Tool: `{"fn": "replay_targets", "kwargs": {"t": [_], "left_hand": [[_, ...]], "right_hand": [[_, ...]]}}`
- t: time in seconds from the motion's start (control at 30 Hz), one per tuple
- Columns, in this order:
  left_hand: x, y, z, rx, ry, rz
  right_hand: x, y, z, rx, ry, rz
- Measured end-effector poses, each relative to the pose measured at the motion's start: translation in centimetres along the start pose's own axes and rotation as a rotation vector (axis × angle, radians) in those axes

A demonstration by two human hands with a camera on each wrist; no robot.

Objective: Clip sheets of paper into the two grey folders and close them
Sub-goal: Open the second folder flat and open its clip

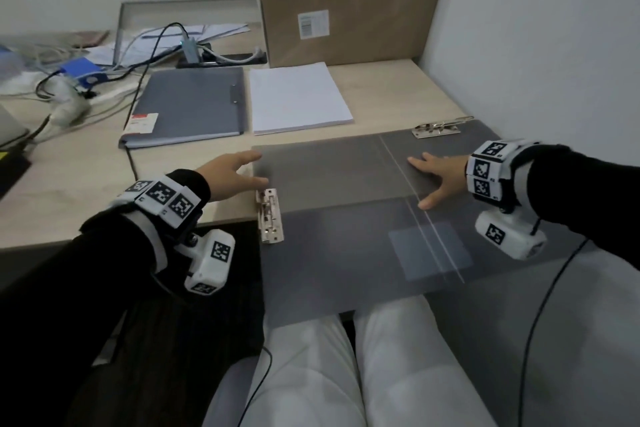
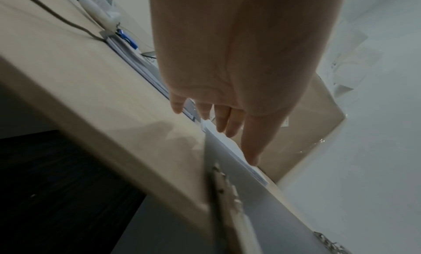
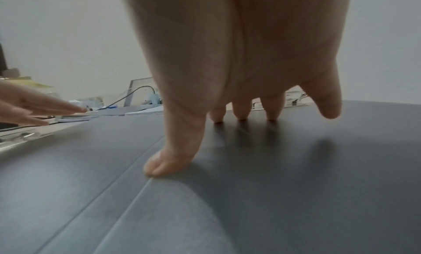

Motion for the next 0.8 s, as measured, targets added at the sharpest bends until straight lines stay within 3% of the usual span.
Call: {"fn": "replay_targets", "kwargs": {"t": [0.2,0.37,0.5,0.8], "left_hand": [[-2.8,0.0,-0.6,-0.057,-0.214,-0.196],[-3.4,-1.2,-0.6,-0.072,-0.308,-0.184],[-3.2,-1.5,-0.2,-0.077,-0.292,-0.181],[-3.0,-0.9,-0.7,-0.138,-0.286,-0.265]], "right_hand": [[0.6,0.0,0.1,-0.065,0.051,0.011],[2.2,-0.8,-4.6,0.059,0.034,0.109],[2.3,-3.0,-9.3,0.181,0.024,0.100],[1.0,-6.1,-12.1,0.204,0.118,0.011]]}}
Point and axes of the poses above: each hand's wrist, its own y-axis away from the middle knuckle, its own x-axis out of the back of the hand, z = x × y, the point moved 5 cm from there along -y, towards the middle knuckle, and after that the axes turned 15 degrees about x, right-handed, at the moved point
